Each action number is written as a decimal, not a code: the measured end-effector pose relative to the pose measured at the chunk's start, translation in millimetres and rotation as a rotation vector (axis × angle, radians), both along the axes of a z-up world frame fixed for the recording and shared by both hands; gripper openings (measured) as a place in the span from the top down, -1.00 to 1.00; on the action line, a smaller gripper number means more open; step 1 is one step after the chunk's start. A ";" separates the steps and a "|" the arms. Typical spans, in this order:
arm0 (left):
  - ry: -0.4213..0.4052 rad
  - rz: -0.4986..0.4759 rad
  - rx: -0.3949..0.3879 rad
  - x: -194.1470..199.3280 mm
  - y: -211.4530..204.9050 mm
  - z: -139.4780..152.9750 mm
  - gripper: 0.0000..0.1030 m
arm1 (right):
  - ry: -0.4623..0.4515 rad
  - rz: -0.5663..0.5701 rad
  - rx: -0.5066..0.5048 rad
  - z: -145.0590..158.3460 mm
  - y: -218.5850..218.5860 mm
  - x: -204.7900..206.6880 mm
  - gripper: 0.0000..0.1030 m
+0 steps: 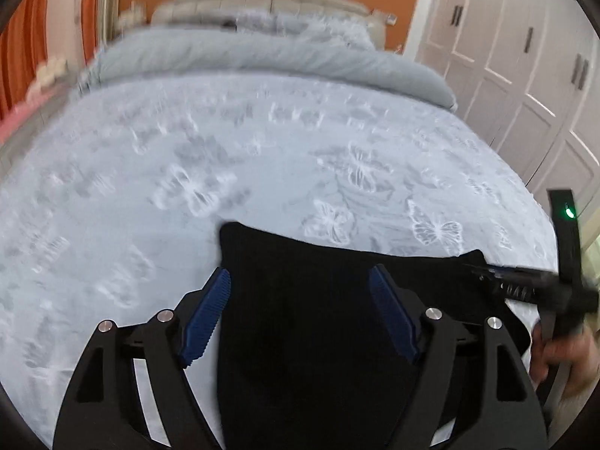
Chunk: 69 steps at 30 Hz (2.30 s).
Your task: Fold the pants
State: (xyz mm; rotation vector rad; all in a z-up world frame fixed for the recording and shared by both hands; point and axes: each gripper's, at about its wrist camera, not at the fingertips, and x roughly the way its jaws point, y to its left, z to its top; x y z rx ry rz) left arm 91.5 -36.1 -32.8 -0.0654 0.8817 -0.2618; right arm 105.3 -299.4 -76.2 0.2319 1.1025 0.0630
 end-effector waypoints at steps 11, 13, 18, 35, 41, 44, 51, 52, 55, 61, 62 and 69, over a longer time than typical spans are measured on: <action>0.013 0.043 0.086 1.1 -4.7 -26.6 -0.36 | -0.097 -0.086 -0.043 22.7 -40.6 -37.1 0.59; -0.030 0.029 0.043 -15.0 1.6 -3.4 -0.53 | -0.190 -0.008 -0.007 49.4 -28.8 -61.3 0.61; 0.021 0.033 0.052 -45.4 15.7 -15.1 -0.73 | -0.018 0.202 -0.040 15.6 18.9 -85.9 0.65; 0.057 -0.009 0.177 -73.1 14.2 -41.1 -0.73 | -0.096 0.163 -0.008 29.4 2.7 -133.6 0.58; 0.058 -0.011 0.187 -77.3 12.8 -39.0 -0.73 | -0.013 0.138 -0.100 6.2 7.6 -126.3 0.49; 0.054 -0.021 0.187 -78.7 13.1 -37.6 -0.73 | -0.080 0.110 -0.017 27.6 -2.2 -130.1 0.28; 0.048 -0.010 0.185 -77.8 15.2 -31.4 -0.74 | -0.129 -0.028 0.058 46.2 -42.1 -79.4 -0.44; 0.044 0.003 0.181 -75.9 17.9 -29.5 -0.74 | -0.106 -0.037 0.072 40.4 -46.6 -65.8 -0.44; 0.043 0.023 0.180 -70.6 22.8 -27.2 -0.75 | -0.033 -0.053 0.063 15.6 -51.3 -32.8 -0.26; 0.053 0.028 0.236 -64.5 21.1 -29.8 -0.75 | 0.029 -0.047 0.035 -1.3 -40.3 -22.5 0.10; 0.053 0.028 0.242 -64.4 20.8 -29.3 -0.75 | 0.020 -0.054 0.026 2.6 -39.8 -26.6 -0.18; 0.059 0.057 0.264 -61.9 23.7 -28.4 -0.75 | -0.030 -0.034 0.060 10.5 -28.1 -68.0 -0.63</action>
